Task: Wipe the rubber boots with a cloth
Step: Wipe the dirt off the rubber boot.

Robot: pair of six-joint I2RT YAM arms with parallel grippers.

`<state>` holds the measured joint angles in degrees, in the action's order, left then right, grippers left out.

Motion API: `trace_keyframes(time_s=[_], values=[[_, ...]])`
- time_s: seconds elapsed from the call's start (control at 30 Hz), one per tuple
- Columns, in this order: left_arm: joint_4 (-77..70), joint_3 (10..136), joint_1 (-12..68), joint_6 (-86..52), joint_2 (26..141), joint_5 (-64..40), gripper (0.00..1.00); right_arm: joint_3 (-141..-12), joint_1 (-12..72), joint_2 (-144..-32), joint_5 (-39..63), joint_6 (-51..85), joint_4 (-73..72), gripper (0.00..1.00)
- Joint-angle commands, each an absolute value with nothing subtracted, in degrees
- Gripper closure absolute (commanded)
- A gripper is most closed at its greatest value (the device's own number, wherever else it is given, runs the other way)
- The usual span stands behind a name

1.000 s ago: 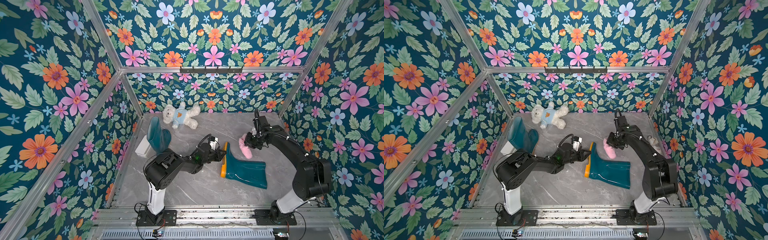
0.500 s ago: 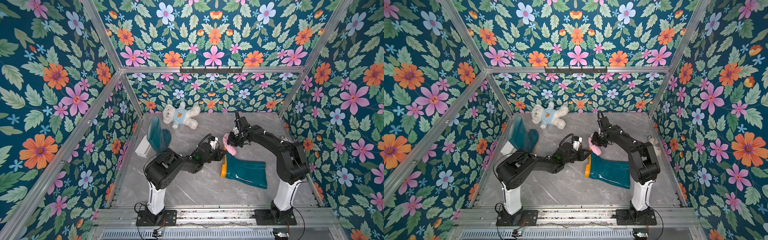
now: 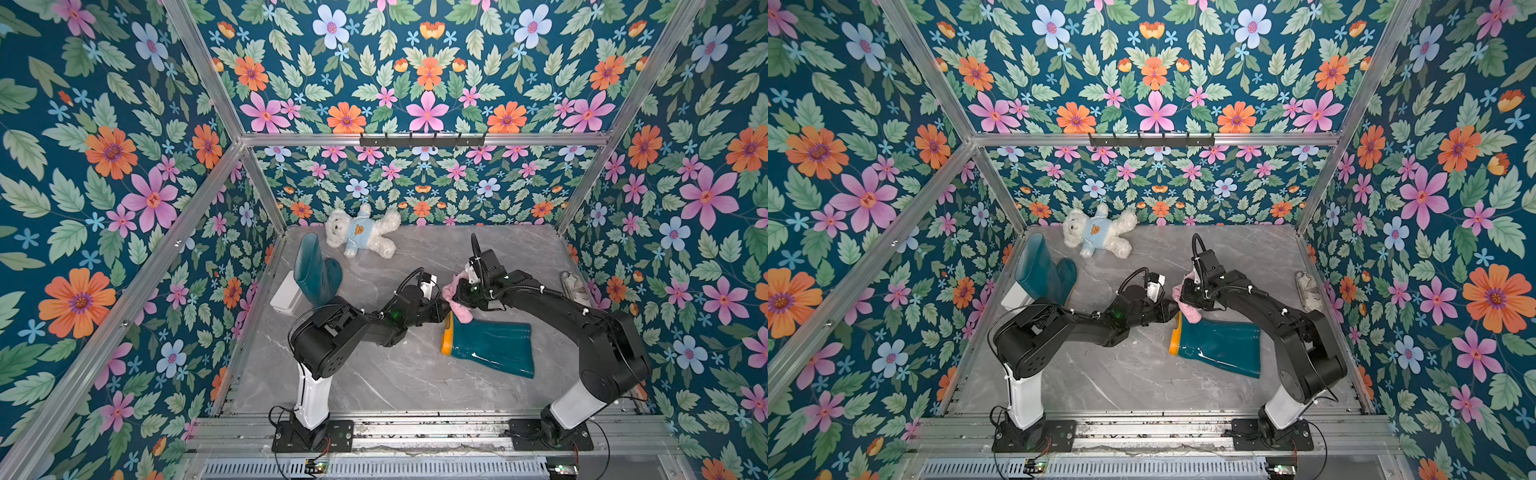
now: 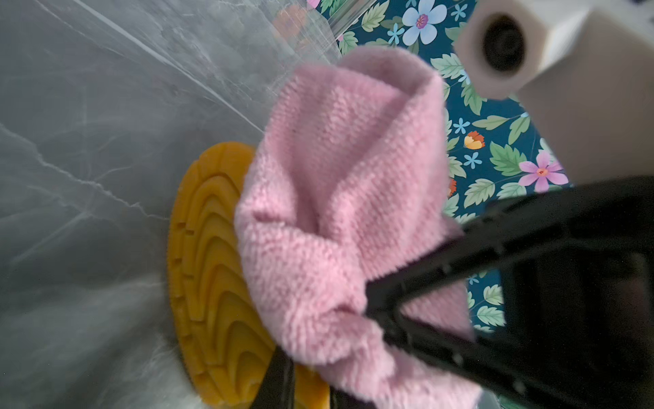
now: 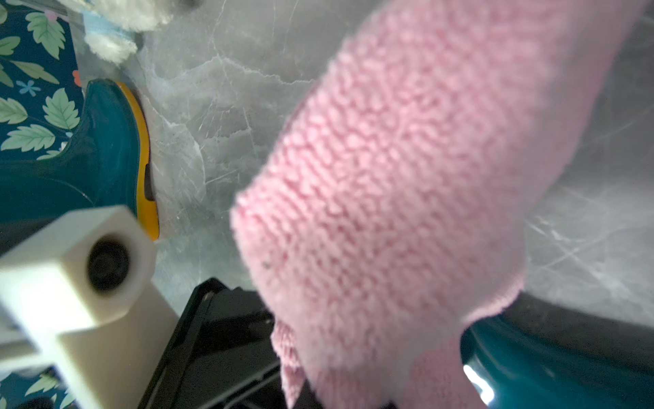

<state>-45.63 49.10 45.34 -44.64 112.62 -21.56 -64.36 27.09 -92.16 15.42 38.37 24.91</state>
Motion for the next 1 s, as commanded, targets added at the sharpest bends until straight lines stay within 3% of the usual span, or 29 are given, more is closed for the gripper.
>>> trace_keyframes(time_s=[0.0,0.47,0.63,0.8,0.97], values=[[-25.49,48.52,45.51,-44.12,114.35,-18.82,0.95,-61.65,29.89,-90.28,24.57,39.41,32.89,1.0],[-25.14,48.55,45.5,-44.21,114.28,-18.29,0.95,-48.11,42.32,-81.63,23.73,46.74,35.0,1.0],[-25.03,48.6,45.52,-44.25,114.34,-18.33,0.95,-45.15,42.53,-76.66,20.98,47.69,38.13,1.0],[-24.7,48.63,45.7,-44.2,114.16,-18.05,0.94,-50.78,31.36,-70.61,16.62,42.39,48.03,1.0],[-25.04,48.63,45.78,-44.21,114.21,-17.96,0.94,-52.37,4.04,-66.53,18.07,35.03,51.89,1.0]])
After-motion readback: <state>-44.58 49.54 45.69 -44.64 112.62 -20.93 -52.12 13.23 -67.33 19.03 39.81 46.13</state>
